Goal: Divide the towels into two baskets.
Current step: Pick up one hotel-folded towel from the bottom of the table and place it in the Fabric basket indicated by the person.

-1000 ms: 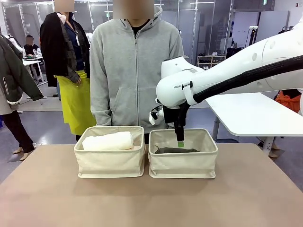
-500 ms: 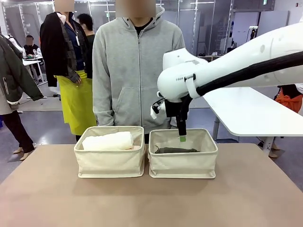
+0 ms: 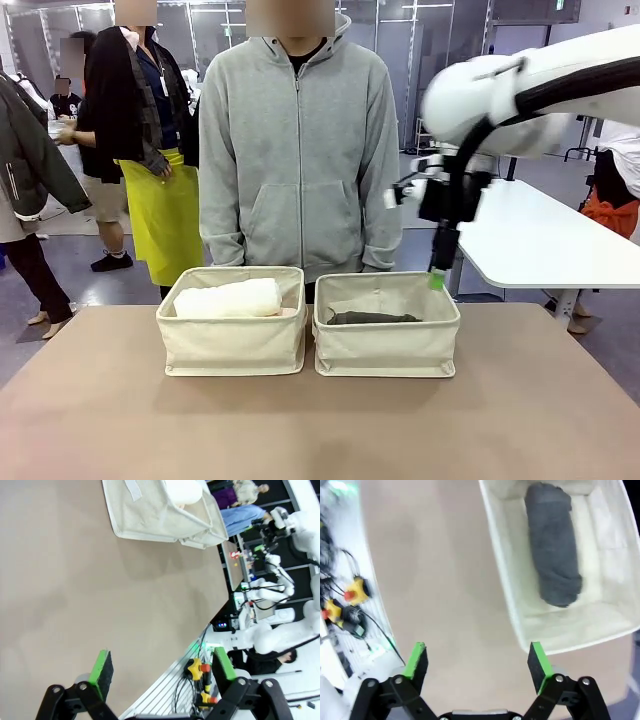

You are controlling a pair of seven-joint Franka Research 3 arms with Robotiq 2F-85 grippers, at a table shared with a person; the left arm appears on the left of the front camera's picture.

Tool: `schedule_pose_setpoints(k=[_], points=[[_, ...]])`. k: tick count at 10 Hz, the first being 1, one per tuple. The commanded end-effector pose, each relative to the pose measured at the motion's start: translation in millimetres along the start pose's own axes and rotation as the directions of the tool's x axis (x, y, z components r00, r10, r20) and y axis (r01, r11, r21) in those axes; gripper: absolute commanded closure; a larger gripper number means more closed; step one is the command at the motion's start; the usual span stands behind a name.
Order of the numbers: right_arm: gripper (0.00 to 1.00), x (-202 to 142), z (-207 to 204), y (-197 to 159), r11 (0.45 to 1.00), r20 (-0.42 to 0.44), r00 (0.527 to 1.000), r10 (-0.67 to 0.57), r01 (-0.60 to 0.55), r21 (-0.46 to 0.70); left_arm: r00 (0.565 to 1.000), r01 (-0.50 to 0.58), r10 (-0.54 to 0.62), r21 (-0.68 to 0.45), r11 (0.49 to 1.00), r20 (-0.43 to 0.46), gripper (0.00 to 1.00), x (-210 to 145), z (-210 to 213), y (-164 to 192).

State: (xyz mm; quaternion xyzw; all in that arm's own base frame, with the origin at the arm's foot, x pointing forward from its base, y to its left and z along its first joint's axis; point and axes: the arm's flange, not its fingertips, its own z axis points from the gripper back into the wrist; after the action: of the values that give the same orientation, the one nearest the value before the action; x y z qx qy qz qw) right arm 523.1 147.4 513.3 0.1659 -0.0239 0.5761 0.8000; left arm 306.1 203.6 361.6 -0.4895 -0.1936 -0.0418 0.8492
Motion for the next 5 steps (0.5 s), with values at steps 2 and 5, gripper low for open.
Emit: schedule_pose_setpoints(k=[2, 5], points=[[0.0, -107.2, -14.3, 11.6, 0.979, 0.272, 0.953, -0.135, 0.085, 0.188, 1.0, 0.011, -0.011, -0.011, 1.0, 0.013, 0.0, -0.6, 3.1, -2.3], [0.0, -232.6, -25.3, -3.9, 0.878, 0.48, 0.796, -0.369, 0.13, 0.46, 1.0, 0.011, -0.011, -0.011, 1.0, 0.013, 0.0, -0.6, 3.1, -2.3]])
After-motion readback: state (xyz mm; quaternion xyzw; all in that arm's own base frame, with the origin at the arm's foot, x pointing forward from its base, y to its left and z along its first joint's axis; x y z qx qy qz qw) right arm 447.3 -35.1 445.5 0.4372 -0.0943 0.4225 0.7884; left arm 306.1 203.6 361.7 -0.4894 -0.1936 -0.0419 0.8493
